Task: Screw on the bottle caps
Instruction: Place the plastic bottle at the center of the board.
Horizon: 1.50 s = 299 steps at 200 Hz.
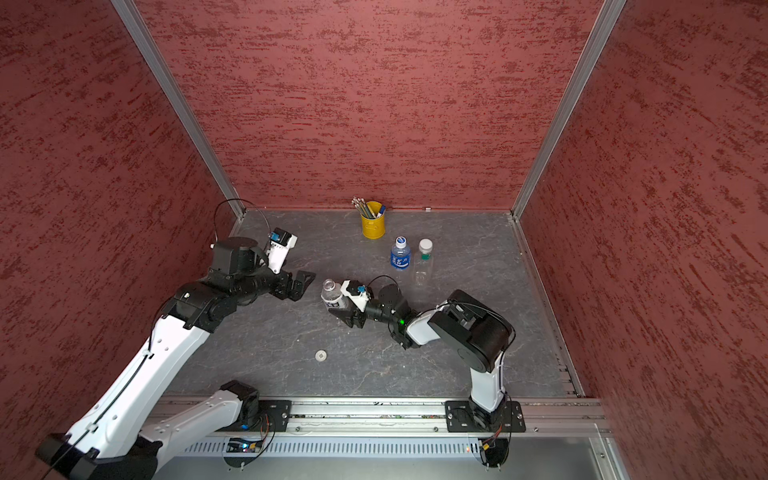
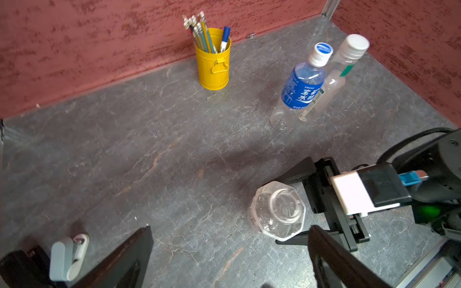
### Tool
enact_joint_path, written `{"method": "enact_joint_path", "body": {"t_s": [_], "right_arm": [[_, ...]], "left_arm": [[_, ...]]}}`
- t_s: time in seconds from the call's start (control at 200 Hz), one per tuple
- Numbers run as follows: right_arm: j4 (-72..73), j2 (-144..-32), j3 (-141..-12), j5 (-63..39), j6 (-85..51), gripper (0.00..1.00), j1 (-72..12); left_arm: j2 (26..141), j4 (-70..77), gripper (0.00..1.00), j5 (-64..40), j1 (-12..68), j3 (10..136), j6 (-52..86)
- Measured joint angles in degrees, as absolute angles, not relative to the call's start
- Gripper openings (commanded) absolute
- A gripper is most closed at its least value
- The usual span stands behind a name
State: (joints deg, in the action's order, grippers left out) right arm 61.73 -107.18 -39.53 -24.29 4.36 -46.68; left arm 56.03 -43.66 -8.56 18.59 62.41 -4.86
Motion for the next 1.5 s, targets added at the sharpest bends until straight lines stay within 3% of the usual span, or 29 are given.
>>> {"method": "enact_joint_path", "body": {"t_s": [0.14,0.336,0.356,0.396,0.761,1.002,1.122,1.262,1.498], "right_arm": [[60.9,-105.0,-37.2,-23.2,4.0,0.88,-46.5],[54.4,-95.8,-35.0,-21.5,4.7,0.91,-46.2],[53.6,-94.7,-34.9,-21.3,4.9,0.97,-46.2],[51.5,-92.1,-34.8,-21.0,5.2,0.98,-46.2],[19.5,-71.8,-38.6,-16.5,8.9,0.92,-47.7],[-0.4,-68.2,-50.8,-6.5,10.5,0.83,-63.1],[-5.9,-70.5,-54.0,-2.2,10.6,0.81,-70.1],[-8.4,-71.7,-53.6,3.0,10.0,0.84,-72.0],[-8.3,-66.9,-50.3,12.7,9.9,0.9,-71.9]], "left_arm": [[53.6,-38.6,1.0,-10.7,15.0,56.0,0.4],[52.1,-33.5,1.0,-13.8,13.9,49.9,4.6],[52.1,-33.0,1.0,-14.2,13.6,49.5,4.8],[52.1,-32.2,1.0,-14.8,13.1,48.9,5.3],[50.1,-24.9,1.0,-18.0,7.8,44.0,9.7],[47.4,-22.7,1.0,-21.1,-1.4,38.9,16.4],[46.1,-24.2,0.88,-22.1,-2.1,38.3,18.1],[47.0,-32.6,0.76,-21.4,0.6,40.4,21.3],[51.5,-48.1,0.51,-14.4,21.8,41.2,32.4]]}}
